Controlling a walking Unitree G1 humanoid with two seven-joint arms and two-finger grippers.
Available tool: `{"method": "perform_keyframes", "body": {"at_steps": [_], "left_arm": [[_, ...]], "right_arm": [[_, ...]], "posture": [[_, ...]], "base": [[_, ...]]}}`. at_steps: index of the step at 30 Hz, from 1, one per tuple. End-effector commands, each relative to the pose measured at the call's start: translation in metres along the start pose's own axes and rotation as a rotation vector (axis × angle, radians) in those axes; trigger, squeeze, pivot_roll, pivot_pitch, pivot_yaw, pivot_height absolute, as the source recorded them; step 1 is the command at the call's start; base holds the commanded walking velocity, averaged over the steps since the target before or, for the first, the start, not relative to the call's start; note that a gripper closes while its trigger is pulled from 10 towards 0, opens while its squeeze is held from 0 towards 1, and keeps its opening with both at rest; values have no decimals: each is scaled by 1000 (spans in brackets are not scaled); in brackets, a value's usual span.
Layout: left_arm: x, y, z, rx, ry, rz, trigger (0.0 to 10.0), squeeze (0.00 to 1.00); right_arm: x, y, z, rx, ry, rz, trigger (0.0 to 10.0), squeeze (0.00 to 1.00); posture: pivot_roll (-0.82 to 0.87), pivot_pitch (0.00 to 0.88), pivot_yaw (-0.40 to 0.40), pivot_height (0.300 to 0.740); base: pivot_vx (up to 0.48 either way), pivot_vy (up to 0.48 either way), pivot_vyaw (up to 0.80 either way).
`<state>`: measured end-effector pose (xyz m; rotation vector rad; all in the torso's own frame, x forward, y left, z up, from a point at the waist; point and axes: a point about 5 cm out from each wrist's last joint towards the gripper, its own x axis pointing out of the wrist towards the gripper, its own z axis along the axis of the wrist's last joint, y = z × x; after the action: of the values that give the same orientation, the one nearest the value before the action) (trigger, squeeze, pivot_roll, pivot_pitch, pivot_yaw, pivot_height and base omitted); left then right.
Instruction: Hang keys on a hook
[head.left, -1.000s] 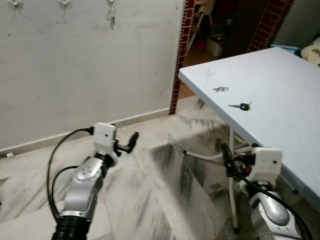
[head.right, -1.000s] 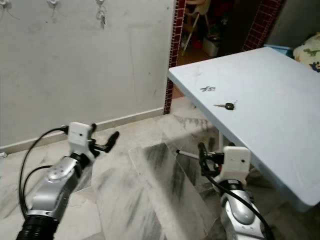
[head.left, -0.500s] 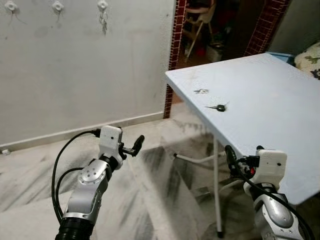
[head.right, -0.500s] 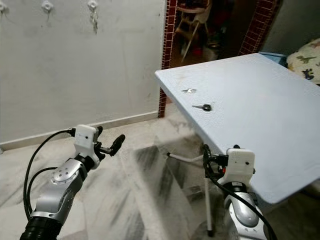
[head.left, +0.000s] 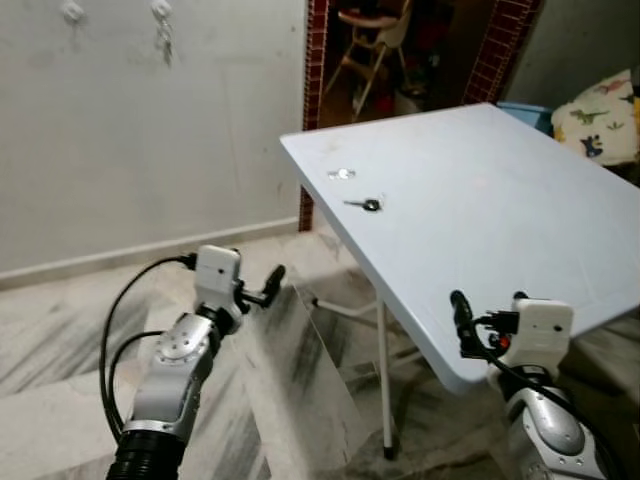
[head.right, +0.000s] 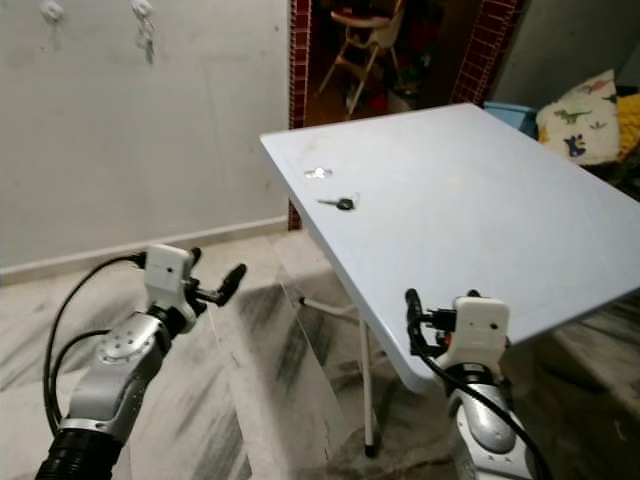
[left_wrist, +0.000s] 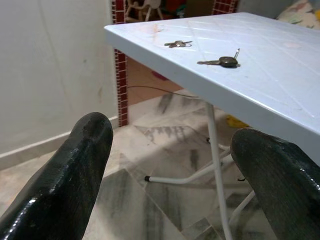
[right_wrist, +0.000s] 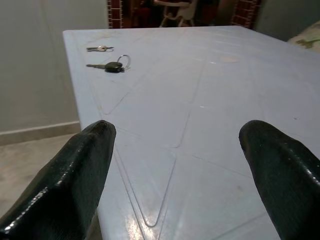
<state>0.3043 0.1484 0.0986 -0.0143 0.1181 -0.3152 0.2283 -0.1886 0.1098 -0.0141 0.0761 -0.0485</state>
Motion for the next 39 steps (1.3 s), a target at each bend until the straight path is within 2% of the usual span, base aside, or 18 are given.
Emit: {"method": "perform_keyframes", "body": {"at_steps": [1, 13, 16, 17, 22, 25, 30, 33, 36, 39], "left_arm": [[0, 4, 4, 5, -12, 14, 10000, 0], [1, 3, 4, 0, -16, 18, 10000, 0], [3, 4, 0, 13, 5, 20, 10000, 0], [4, 6, -9, 25, 37, 30, 10000, 0], [7, 12, -19, 13, 65, 67, 10000, 0], [11, 13, -16, 7, 53, 78, 10000, 0], [24, 6, 0, 18, -16, 54, 10000, 0], [26, 5, 5, 17, -38, 59, 10000, 0], [25, 7, 13, -1, -78, 91, 10000, 0], [21, 10, 12, -14, -92, 123, 10000, 0]], "right_arm": [[2, 2, 3, -4, -11, 10, 10000, 0], [3, 2, 4, -2, -14, 13, 10000, 0], [6, 2, 3, 5, -15, 2, 10000, 0], [8, -1, 0, 20, -8, -29, 10000, 0], [11, -5, -4, 42, 1, -60, 10000, 0], [14, -4, -4, 42, -2, -62, 10000, 0], [25, 9, 3, 54, -53, -61, 10000, 0], [28, 13, 5, 62, -63, -53, 10000, 0], [35, 21, 4, 85, -54, -13, 10000, 0], [39, 26, 3, 54, -48, 37, 10000, 0]], "posture": [[64, 0, -37, 740], [65, 0, -38, 740], [65, 0, -36, 740], [62, 0, -35, 740], [53, 0, -34, 740], [47, 0, -31, 740], [62, 0, -37, 740], [75, 0, -46, 740], [116, 0, -93, 740], [147, 0, -137, 740]], "base": [[0, 0, 0], [0, 0, 0], [0, 0, 0], [0, 0, 0], [0, 0, 0], [0, 0, 0], [0, 0, 0], [0, 0, 0], [0, 0, -350], [0, 0, -800]]}}
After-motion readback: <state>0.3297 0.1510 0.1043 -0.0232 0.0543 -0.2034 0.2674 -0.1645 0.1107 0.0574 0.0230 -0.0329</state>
